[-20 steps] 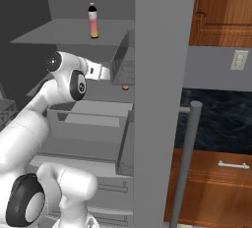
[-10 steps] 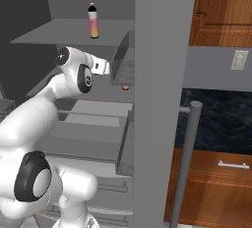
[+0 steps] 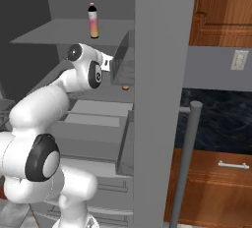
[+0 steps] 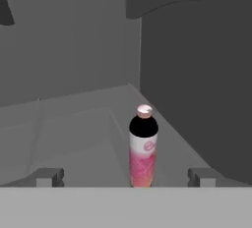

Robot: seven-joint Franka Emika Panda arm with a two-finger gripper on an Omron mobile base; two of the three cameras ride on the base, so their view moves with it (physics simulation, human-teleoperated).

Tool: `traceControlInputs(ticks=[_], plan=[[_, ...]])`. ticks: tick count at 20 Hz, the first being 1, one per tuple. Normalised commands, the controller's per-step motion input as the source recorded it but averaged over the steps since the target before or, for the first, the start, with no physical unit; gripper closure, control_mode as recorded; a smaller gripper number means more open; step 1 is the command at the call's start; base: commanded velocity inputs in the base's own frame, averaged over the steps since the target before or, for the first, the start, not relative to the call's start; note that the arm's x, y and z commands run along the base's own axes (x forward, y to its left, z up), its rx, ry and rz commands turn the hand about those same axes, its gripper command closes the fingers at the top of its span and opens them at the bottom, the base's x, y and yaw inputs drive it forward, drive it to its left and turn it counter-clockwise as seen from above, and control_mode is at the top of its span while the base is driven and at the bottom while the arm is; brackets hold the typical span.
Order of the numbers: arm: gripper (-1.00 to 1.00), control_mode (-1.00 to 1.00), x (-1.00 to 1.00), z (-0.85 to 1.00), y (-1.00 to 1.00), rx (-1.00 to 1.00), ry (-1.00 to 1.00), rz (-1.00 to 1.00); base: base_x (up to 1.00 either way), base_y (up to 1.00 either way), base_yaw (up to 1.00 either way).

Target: Open the fridge, grab two sodas, and place both sodas inside the bowl with ice on the dining counter.

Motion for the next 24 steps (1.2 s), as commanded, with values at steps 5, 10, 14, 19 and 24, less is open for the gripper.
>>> traceControlInputs(ticks=[5,10,14,19,24], plan=[[-1.00,-1.00,0.29,-0.09,-0.21,0.00,0.00,0.00,0.00,0.00,0.00],[-1.00,-1.00,0.22,-0.46,-0.08,-0.01,0.00,0.00,0.00,0.00,0.00],[-1.00,-1.00,0.22,-0.34,-0.02,0.00,0.00,0.00,0.00,0.00,0.00],[-1.00,-1.00,0.26,-0.09,-0.06,0.00,0.00,0.00,0.00,0.00,0.00],[-1.00,-1.00,0.29,-0.04,-0.18,0.01,0.00,0.00,0.00,0.00,0.00]])
